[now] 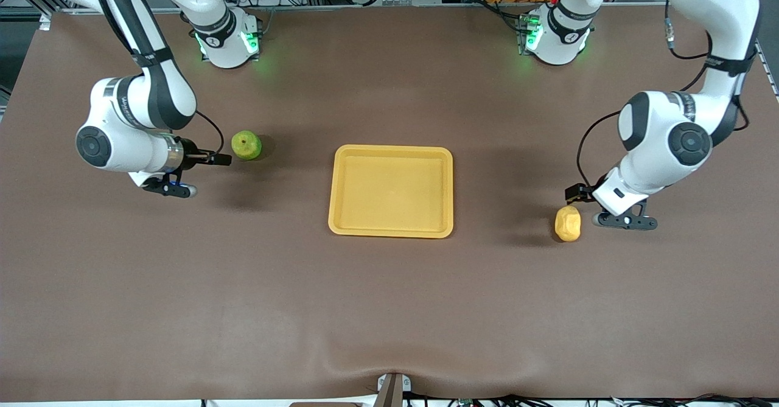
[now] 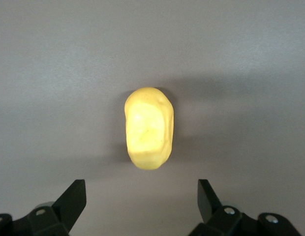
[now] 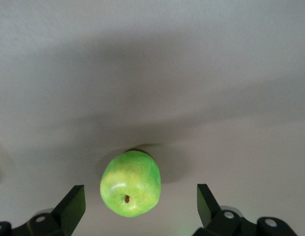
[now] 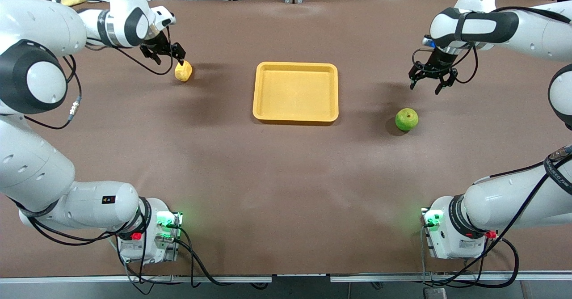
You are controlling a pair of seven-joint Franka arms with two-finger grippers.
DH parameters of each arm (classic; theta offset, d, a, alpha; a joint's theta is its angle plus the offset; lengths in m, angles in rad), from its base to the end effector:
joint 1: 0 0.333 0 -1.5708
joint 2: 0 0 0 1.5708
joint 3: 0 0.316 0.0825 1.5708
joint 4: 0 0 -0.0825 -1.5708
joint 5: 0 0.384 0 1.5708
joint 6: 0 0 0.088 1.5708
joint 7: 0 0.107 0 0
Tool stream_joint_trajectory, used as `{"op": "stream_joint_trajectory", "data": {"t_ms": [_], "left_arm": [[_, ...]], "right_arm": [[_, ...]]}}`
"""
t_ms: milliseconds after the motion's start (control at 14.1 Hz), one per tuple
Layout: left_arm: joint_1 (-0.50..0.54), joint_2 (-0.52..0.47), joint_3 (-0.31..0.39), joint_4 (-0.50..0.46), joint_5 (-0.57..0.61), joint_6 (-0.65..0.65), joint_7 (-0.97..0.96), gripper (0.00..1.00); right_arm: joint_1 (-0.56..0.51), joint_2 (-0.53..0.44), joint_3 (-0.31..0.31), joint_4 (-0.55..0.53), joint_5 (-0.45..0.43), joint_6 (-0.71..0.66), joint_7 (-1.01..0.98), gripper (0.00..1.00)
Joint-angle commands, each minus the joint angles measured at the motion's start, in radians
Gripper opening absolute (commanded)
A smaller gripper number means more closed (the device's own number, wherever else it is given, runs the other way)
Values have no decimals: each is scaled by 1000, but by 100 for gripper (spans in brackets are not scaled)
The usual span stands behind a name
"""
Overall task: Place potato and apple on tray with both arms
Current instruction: 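Move the right gripper toward the apple while the left gripper approaches the potato, then lower and close the right gripper on the apple while the left grasps potato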
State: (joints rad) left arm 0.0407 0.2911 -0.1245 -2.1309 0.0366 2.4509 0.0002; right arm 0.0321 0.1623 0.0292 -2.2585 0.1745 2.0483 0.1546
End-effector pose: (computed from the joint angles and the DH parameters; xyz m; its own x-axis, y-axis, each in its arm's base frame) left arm 0.5741 -0.0473 0.2745 0.9939 -0.1057 0.0317 -0.1061 -0.9943 0.0114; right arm 0.4900 0.0397 0.2664 0.9073 -0.1738 -0.3828 -0.2125 -0.9753 -0.0610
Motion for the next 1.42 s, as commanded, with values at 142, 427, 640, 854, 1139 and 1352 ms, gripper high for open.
{"op": "stream_joint_trajectory", "data": {"t_ms": [142, 427, 640, 854, 1139, 1352], "left_arm": [[1, 83, 0, -7, 16, 124, -6, 100], [4, 152, 2, 48, 16, 148, -8, 100], [4, 192, 3, 75, 16, 169, -6, 100], [1, 204, 2, 84, 16, 171, -8, 100], [-1, 210, 0, 88, 14, 171, -11, 100], [-8, 210, 0, 88, 14, 171, -84, 52]], "right_arm": [[31, -40, 4, -134, 40, 154, 26, 100], [45, -30, 87, -156, 42, 207, 170, 100], [45, -33, 129, -156, 31, 205, 212, 100], [41, -35, 129, -158, -30, 184, 206, 100], [32, -37, 127, -157, -92, 159, 210, 100], [32, -35, 127, -171, -92, 162, 214, 100]]}}
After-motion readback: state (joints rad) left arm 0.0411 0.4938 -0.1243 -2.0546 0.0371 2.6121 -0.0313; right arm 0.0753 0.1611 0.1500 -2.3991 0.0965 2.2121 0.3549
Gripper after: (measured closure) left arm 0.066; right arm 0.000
